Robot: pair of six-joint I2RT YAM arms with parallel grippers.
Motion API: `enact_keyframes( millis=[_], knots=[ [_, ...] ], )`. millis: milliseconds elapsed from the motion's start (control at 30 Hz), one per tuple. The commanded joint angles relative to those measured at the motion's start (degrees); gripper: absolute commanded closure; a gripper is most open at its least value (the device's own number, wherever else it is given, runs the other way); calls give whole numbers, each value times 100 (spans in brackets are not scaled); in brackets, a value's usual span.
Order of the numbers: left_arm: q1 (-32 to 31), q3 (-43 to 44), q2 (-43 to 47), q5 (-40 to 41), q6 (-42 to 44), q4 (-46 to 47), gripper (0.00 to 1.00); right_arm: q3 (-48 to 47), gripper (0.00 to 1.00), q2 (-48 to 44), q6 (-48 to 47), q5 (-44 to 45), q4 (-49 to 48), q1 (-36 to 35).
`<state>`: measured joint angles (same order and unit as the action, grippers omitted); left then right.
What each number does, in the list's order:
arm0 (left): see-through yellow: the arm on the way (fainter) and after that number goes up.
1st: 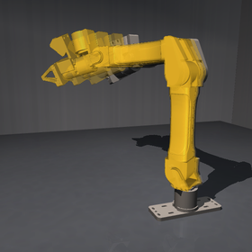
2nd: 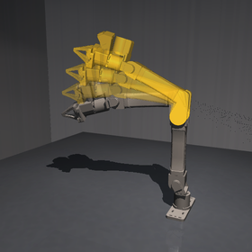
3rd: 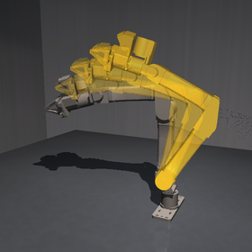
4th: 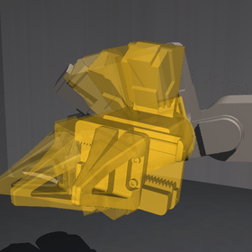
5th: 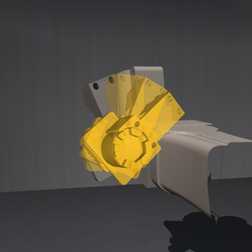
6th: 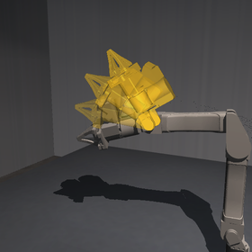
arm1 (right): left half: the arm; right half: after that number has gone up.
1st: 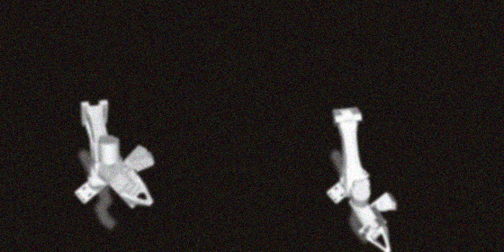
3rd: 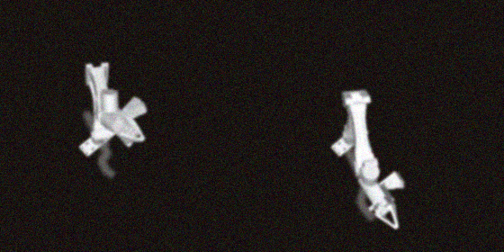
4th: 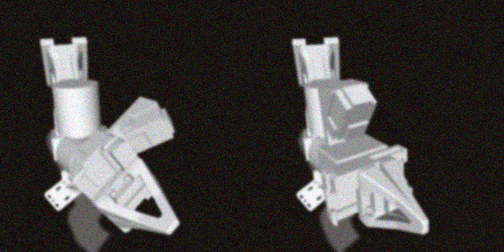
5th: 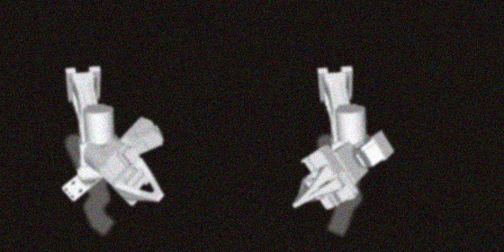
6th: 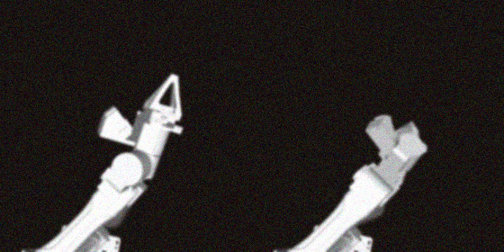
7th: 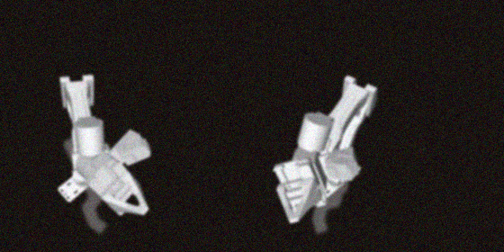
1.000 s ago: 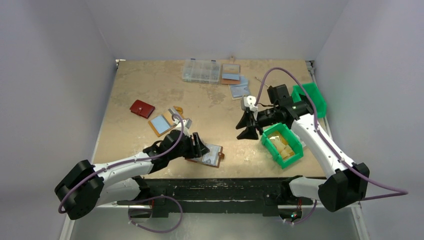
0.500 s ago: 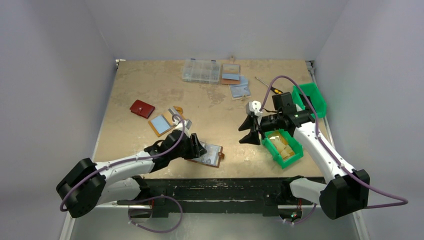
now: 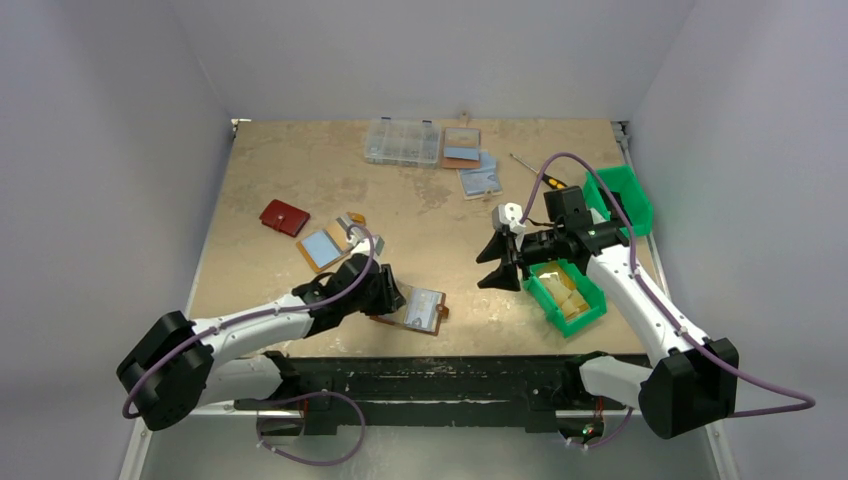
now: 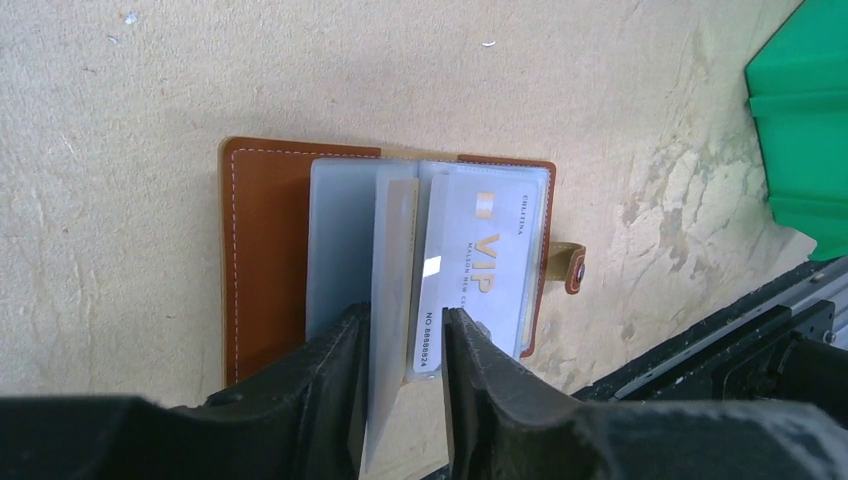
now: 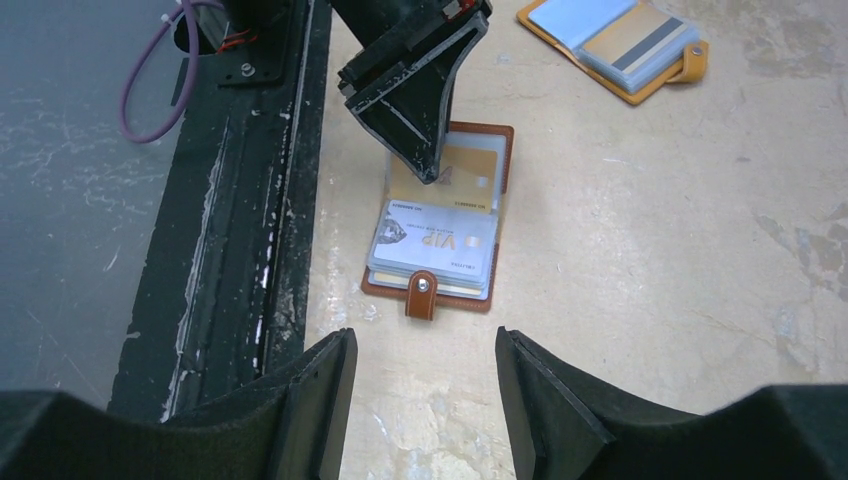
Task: Take the credit cards out of the card holder
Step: Remove the credit card from the card holder.
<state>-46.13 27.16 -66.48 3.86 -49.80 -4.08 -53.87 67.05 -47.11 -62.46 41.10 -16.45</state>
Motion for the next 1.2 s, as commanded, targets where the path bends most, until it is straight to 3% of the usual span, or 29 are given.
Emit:
enact_keyframes(
  millis=[0, 167, 233, 433, 700, 1167],
  knots=[
    [34, 296, -161, 111, 246, 15, 69, 63, 39, -93, 13, -140, -133, 19],
    [34, 276, -196, 115, 301, 123, 100, 115, 38, -73, 35, -120, -164, 19],
    [34, 221, -121, 138, 311, 188, 100, 148, 35, -54, 43, -169, -185, 19],
    [41, -116, 480, 120, 303, 901, 100, 276, 2, -3, 205, -422, -322, 12],
    [25, -688, 510, -347, -52, 2634, 100, 360, 1, 152, 572, -467, -588, -79],
    [-187, -800, 167, -250, -242, 3923, 100, 312, 1, 300, 916, -567, -726, -192]
  ],
)
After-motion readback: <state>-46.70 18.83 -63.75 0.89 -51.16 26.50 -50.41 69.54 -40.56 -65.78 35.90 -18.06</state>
